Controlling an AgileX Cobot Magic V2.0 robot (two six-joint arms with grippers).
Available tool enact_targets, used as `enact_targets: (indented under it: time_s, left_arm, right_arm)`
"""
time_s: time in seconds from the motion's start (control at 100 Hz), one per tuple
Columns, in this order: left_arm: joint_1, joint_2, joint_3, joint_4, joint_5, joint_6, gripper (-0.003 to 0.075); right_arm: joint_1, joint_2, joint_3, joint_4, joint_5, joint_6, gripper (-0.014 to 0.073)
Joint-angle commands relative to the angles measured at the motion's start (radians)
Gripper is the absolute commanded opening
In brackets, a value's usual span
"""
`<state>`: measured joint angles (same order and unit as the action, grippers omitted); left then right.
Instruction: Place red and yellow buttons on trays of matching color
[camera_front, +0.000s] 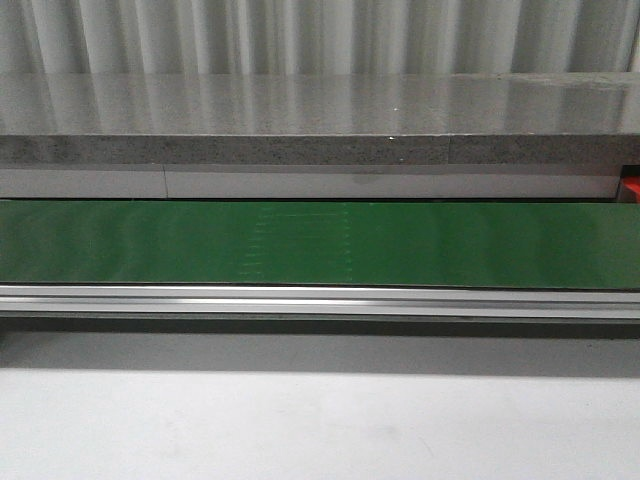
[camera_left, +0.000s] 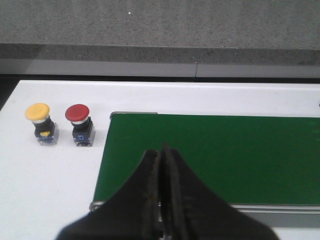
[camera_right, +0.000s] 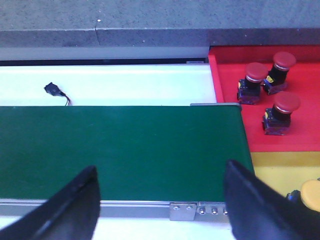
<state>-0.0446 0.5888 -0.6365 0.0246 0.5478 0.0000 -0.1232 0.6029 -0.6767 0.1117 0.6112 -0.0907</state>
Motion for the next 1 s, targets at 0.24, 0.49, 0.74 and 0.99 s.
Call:
enact_targets:
  time_s: [0.24, 0.49, 0.74, 0.99]
  left_arm:
    - [-0.009, 0.000, -0.028, -0.008, -0.075, 0.000, -0.0020]
    - [-0.009, 0.000, -0.028, -0.007, -0.079, 0.000, -0.0017]
    - [-0.010, 0.000, -0.028, -0.036, -0.067, 0.000, 0.0428]
    - [-0.010, 0.016, -0.028, -0.054, -0.107, 0.000, 0.0666]
  right_arm:
    - [0.005, -0.043, 0.000, -0.002, -0.041, -0.021, -0.0064]
    - [0.005, -0.043, 0.000, -0.002, -0.040, -0.021, -0.0068]
    - [0.005, -0.043, 0.000, -0.002, -0.040, -0.021, -0.0068]
    - [0.005, -0.043, 0.000, -0.002, -0.040, -0.021, -0.0068]
